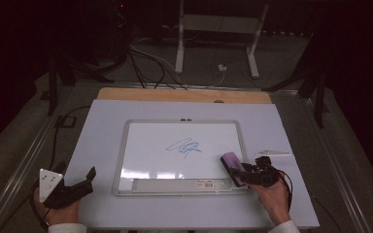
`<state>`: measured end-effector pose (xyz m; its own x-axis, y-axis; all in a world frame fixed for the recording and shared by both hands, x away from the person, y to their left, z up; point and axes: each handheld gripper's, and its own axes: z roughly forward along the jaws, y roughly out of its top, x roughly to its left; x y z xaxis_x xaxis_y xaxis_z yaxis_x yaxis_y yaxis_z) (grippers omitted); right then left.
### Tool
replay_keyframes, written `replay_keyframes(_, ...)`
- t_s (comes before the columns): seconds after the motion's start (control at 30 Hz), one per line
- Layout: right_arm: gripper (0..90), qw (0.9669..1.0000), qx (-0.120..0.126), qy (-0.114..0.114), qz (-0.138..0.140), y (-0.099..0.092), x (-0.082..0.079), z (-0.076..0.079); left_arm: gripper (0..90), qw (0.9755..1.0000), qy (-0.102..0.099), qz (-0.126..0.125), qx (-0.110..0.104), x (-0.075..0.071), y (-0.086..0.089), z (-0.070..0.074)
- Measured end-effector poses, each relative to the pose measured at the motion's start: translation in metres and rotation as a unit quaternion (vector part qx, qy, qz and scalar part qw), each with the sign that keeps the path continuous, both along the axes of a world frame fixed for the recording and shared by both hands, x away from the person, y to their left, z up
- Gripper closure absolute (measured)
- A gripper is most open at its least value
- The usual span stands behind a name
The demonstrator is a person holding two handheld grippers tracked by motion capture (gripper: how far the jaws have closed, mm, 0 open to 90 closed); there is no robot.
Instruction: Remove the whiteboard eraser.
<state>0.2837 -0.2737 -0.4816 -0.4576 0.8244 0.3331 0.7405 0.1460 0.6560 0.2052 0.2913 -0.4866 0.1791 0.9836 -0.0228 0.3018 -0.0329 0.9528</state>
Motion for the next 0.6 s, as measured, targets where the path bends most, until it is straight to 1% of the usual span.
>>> replay_keyframes(0.1,40.4,1.0000,0.000,-0.002,-0.002,0.000,0.000,0.002,3.2,1.0000,0.000,0.000,0.001,0.000,0.000,0.000)
replay_keyframes(0.23,40.4,0.9999,-0.001,-0.012,-0.002,0.000,0.000,0.006,3.2,1.0000,0.000,0.000,-0.001,0.000,0.000,0.000)
replay_keyframes(0.6,40.5,0.9997,0.000,-0.024,0.001,0.006,0.004,0.014,3.2,1.0000,0.000,0.001,-0.001,0.000,0.001,0.000)
